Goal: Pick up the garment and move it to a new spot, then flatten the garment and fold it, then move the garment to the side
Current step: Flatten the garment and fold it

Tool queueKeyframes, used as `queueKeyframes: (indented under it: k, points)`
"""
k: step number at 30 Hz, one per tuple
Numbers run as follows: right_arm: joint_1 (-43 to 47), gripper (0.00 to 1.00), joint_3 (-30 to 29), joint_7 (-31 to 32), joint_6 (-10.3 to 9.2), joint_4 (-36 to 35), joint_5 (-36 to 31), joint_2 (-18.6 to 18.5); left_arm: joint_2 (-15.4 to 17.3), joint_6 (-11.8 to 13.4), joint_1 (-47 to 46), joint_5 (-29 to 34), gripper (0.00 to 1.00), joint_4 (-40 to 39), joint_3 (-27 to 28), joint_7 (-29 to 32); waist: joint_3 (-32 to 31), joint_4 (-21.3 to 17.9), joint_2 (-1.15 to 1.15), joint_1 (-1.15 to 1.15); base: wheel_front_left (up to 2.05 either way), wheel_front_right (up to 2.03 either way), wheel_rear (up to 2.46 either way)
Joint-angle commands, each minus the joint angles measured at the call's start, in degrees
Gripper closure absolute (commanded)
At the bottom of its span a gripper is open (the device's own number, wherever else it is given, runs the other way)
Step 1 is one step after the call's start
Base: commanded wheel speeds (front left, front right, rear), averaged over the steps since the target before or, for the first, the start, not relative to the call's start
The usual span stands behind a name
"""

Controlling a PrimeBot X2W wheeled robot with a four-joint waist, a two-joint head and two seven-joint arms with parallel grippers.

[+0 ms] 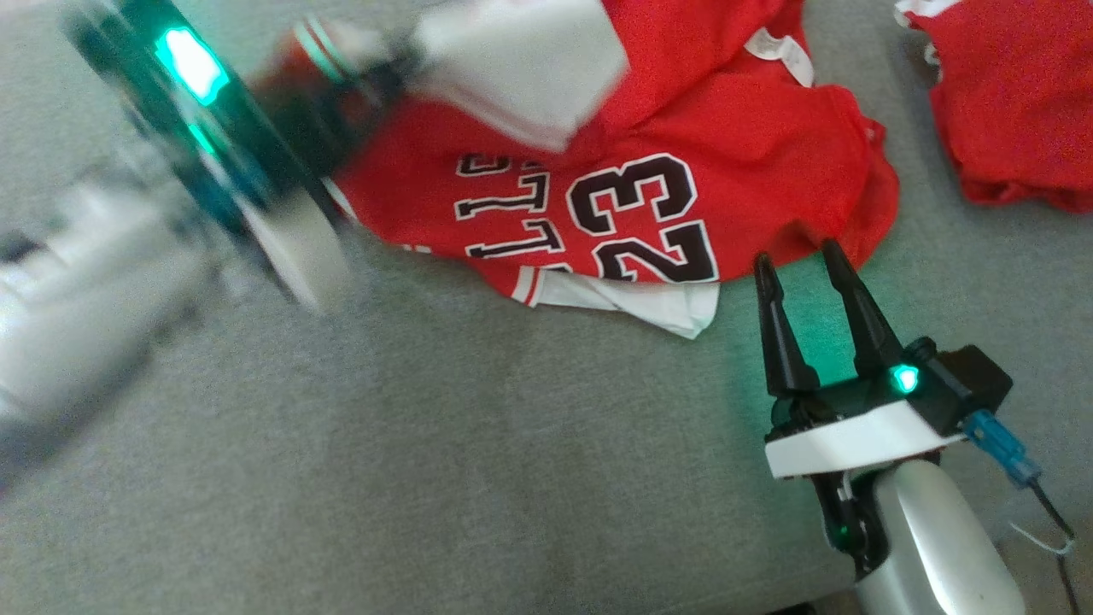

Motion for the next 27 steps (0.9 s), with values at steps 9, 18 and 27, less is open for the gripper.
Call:
queueKeyframes:
  k: [9, 18, 27]
  points:
    - [1.2, 0.00, 0.4, -0.2, -0.04, -1.7, -0.9, -0.1, -8.8, 6.2, 22.7, 5.5, 0.00, -3.6, 0.3, -4.7, -0.4, 3.3, 0.00, 0.01, 0.00, 0.00, 0.00]
    - [2.2, 0.00, -0.1, -0.2, -0.04, -1.2, -1.5, -0.1, -13.6, 11.4, 26.7, 7.8, 0.00, -3.0, 0.9, -8.7, -2.1, 5.6, 0.00, 0.01, 0.00, 0.00, 0.00]
    - [1.5, 0.00, 0.2, -0.2, -0.04, -1.2, -1.5, -0.2, -19.8, 5.8, 25.1, 12.3, 0.00, 1.0, 0.4, -7.7, -0.7, 4.6, 0.00, 0.01, 0.00, 0.00, 0.00]
